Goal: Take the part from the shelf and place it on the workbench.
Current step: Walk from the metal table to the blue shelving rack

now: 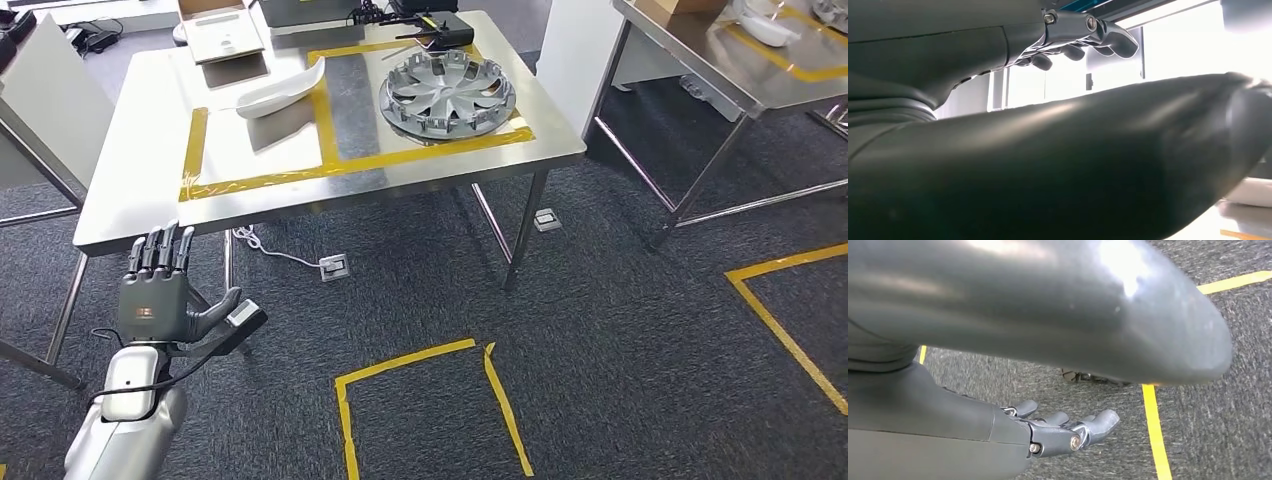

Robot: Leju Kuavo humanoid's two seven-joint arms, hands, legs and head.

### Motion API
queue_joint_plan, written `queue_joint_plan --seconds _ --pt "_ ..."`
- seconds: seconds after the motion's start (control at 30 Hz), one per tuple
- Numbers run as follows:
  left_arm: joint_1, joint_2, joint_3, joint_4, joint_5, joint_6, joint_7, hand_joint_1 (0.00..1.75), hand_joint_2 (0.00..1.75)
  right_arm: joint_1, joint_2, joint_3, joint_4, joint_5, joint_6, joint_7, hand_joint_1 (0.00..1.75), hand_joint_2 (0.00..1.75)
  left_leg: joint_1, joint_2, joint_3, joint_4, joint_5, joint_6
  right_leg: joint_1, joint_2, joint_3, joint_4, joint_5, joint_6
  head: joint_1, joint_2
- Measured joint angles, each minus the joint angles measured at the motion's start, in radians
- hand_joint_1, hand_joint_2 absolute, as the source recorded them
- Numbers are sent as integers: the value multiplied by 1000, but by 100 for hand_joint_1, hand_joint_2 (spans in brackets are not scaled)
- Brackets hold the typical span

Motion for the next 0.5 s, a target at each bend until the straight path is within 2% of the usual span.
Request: queue_joint_plan --seconds 0.03,0.07,0.13,0.17,0.2,0.23,0.3,0.33,0.37,0.4,0.43,0.5 --pt "-2 -1 0 1 0 1 2 0 0 0 0 0 0 1 -2 0 0 0 -3 9 16 -30 0 7 3 -7 -1 4 0 5 0 0" --pt "-3 -2 0 2 0 1 3 0 0 0 1 0 0 2 -3 0 0 0 -6 8 16 -36 -3 16 5 -14 -2 6 0 10 0 0" --pt "-2 -3 0 4 0 0 5 0 0 0 1 0 0 4 -1 1 0 0 -3 -11 8 -40 3 31 5 -27 -3 12 -1 20 2 0" --pt "-1 -4 0 4 0 0 5 0 0 0 1 0 0 6 1 1 0 0 -1 -21 4 -40 7 38 4 -21 -8 22 -11 27 3 0" --pt "-1 -5 0 4 0 -2 6 0 0 0 1 0 0 10 3 1 0 0 1 -29 -1 -42 12 44 2 -9 -20 51 -32 34 4 0" --pt "0 -6 0 4 0 -3 6 0 0 0 1 0 0 13 4 2 0 0 3 -37 -6 -42 17 50 -1 7 -42 102 -64 41 5 0" --pt "3 -7 0 4 0 -5 7 0 0 2 1 0 0 19 7 3 0 0 2 -56 -20 -41 26 54 -5 26 -103 235 -132 48 7 0" --pt "8 -8 1 4 0 -6 8 0 0 3 1 0 0 22 8 4 0 0 2 -67 -26 -41 31 54 -6 28 -124 282 -147 48 7 0" --pt "13 -8 1 4 0 -6 8 0 0 4 1 0 0 25 9 4 0 0 2 -78 -31 -41 35 52 -6 29 -125 290 -142 47 7 0" --pt "18 -8 2 4 0 -6 8 0 0 5 1 0 0 27 10 4 0 0 2 -90 -35 -40 39 50 -5 33 -107 258 -118 43 7 0" --pt "21 -10 3 3 0 -6 9 0 0 5 1 0 0 29 11 4 0 0 2 -102 -37 -40 43 47 -5 41 -71 195 -84 37 7 0" --pt "23 -17 4 0 0 -6 12 0 0 4 -1 0 0 36 12 4 0 0 2 -124 -41 -40 51 40 -3 80 1 58 -38 25 6 0"
